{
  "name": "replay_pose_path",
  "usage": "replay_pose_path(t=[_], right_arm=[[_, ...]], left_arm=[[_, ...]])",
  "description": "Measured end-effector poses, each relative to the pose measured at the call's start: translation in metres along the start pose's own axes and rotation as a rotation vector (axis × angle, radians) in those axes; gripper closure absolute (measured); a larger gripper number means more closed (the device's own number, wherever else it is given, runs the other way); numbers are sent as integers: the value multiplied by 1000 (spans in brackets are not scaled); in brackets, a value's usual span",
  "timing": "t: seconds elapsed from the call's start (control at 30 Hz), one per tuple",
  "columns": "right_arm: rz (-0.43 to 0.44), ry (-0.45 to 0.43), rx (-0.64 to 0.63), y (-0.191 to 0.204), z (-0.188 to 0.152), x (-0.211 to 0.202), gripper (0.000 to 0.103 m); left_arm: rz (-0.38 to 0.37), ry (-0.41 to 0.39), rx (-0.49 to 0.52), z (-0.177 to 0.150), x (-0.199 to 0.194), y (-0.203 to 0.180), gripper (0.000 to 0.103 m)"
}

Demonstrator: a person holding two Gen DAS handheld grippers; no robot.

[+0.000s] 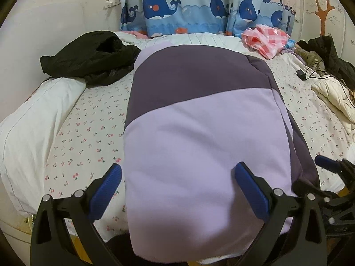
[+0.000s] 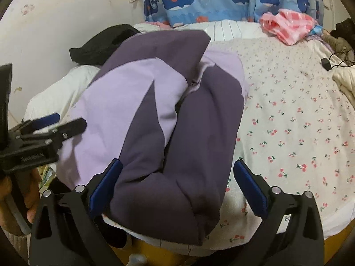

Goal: Fold large clothes
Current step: 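Release the folded jacket and pull both tools back from it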

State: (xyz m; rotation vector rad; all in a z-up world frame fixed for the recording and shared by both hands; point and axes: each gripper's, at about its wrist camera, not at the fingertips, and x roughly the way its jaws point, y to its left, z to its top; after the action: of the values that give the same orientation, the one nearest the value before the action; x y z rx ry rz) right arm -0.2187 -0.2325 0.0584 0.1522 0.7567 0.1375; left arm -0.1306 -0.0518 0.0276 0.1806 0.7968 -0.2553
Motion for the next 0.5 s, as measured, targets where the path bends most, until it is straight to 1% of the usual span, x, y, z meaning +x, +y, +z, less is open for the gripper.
replay_pose_path(t=[0.13,0.2,0.3,0.37,0.5], right_arm=[[-37,-22,4,11,-1,-21,6],[-71,-5,24,15,0,-27,6],[-83,30,72,14,3,-32,6],[-90,3,70,17,4,-40,6],[-121,-23,46,25,6,-50,6]], left_arm=[[-1,-8,-20,-2,-13,1,5],[5,-12,-29,-3,-19,1,5],[14,-18,-39,-4,-28,2,5],[15,-15,-46,-5,-31,3,5],[29,-21,-51,-5,-38,5,5]])
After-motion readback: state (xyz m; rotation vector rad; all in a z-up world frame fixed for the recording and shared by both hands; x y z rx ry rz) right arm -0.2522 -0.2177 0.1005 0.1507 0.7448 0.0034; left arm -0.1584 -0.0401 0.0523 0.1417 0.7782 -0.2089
